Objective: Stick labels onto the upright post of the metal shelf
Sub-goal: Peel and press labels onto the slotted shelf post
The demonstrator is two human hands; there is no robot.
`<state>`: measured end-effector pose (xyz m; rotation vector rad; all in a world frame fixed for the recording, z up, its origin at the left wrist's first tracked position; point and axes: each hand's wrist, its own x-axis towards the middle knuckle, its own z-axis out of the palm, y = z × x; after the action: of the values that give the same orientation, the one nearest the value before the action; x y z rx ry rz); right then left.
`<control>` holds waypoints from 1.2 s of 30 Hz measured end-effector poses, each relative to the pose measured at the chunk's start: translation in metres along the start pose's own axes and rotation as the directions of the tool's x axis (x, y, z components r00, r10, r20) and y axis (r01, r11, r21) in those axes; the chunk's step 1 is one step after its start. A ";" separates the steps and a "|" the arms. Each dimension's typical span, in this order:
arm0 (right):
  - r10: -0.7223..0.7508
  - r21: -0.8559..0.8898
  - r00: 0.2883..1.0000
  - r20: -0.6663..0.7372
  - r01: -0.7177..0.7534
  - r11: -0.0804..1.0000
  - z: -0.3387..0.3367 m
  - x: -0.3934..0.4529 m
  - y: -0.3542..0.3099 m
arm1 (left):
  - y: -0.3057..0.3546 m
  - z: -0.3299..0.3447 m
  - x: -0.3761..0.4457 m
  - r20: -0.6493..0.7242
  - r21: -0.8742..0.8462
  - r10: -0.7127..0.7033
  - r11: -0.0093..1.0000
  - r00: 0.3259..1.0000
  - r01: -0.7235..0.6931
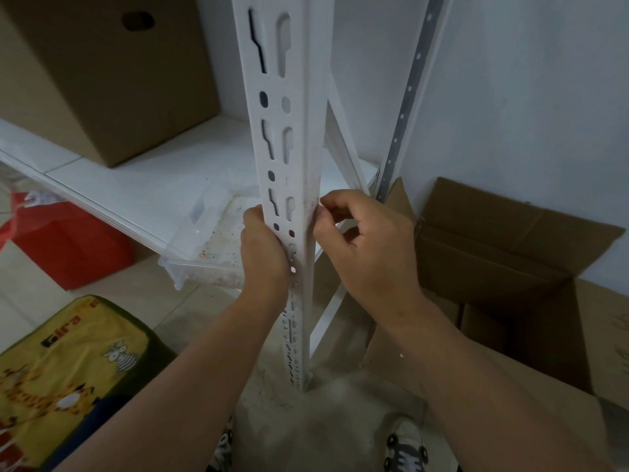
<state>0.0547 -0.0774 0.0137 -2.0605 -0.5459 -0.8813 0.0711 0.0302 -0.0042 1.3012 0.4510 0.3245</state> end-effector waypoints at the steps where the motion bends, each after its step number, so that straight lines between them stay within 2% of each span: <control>1: -0.016 -0.012 1.000 -0.004 0.016 1.000 -0.001 0.001 0.000 | 0.001 0.000 -0.001 -0.001 0.000 -0.004 1.000 1.000 0.004; 6: -0.044 -0.013 0.999 -0.011 0.043 0.999 -0.002 0.004 -0.007 | 0.003 -0.001 -0.001 -0.010 0.001 -0.036 0.999 0.999 0.036; 9: 0.082 0.037 0.997 0.013 -0.082 0.996 -0.001 0.004 -0.008 | 0.004 -0.002 -0.003 0.006 0.022 -0.013 1.000 1.000 0.013; 12: 0.206 0.010 0.968 0.144 -0.209 0.978 -0.001 -0.006 -0.003 | 0.004 -0.004 -0.003 0.018 0.044 -0.007 0.999 1.000 0.006; 15: 0.236 0.141 0.958 0.165 -0.260 0.955 -0.008 -0.015 -0.001 | 0.007 -0.004 -0.006 -0.003 0.046 -0.022 0.999 1.000 0.022; 17: 0.254 0.250 0.947 0.195 -0.299 0.921 -0.014 -0.018 -0.002 | 0.009 -0.004 -0.010 -0.048 0.093 0.048 0.995 0.998 -0.043; 19: 0.277 0.328 0.932 0.234 -0.344 0.880 -0.018 -0.020 -0.002 | 0.008 -0.006 -0.016 -0.074 0.151 0.178 0.975 0.981 -0.166; 21: 0.279 0.387 0.925 0.257 -0.363 0.848 -0.021 -0.021 -0.002 | 0.005 -0.009 -0.021 -0.064 0.145 0.311 0.943 0.948 -0.300; 23: 0.274 0.435 0.924 0.268 -0.370 0.821 -0.024 -0.021 -0.002 | 0.005 -0.013 -0.025 -0.058 0.127 0.458 0.885 0.887 -0.448; 25: 0.265 0.455 0.925 0.273 -0.366 0.812 -0.027 -0.021 -0.002 | 0.006 -0.017 -0.031 -0.023 0.145 0.620 0.779 0.785 -0.611; 27: 0.248 0.446 0.929 0.275 -0.352 0.823 -0.029 -0.022 -0.003 | 0.006 -0.022 -0.039 0.077 0.190 0.723 0.665 0.686 -0.722; 30: 0.220 0.424 0.934 0.283 -0.328 0.845 -0.031 -0.022 -0.004 | 0.006 -0.026 -0.052 0.241 0.195 0.772 0.555 0.588 -0.809; 33: 0.182 0.367 0.938 0.294 -0.286 0.885 -0.031 -0.023 -0.003 | 0.006 -0.028 -0.057 0.360 0.116 0.751 0.553 0.554 -0.825; 36: 0.165 0.291 0.941 0.295 -0.253 0.922 -0.029 -0.026 0.000 | 0.006 -0.029 -0.055 0.414 0.116 0.746 0.526 0.522 -0.843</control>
<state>0.0258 -0.1025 0.0064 -1.8950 -0.5566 -0.3593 0.0091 0.0305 0.0034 1.7913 -0.4694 0.8439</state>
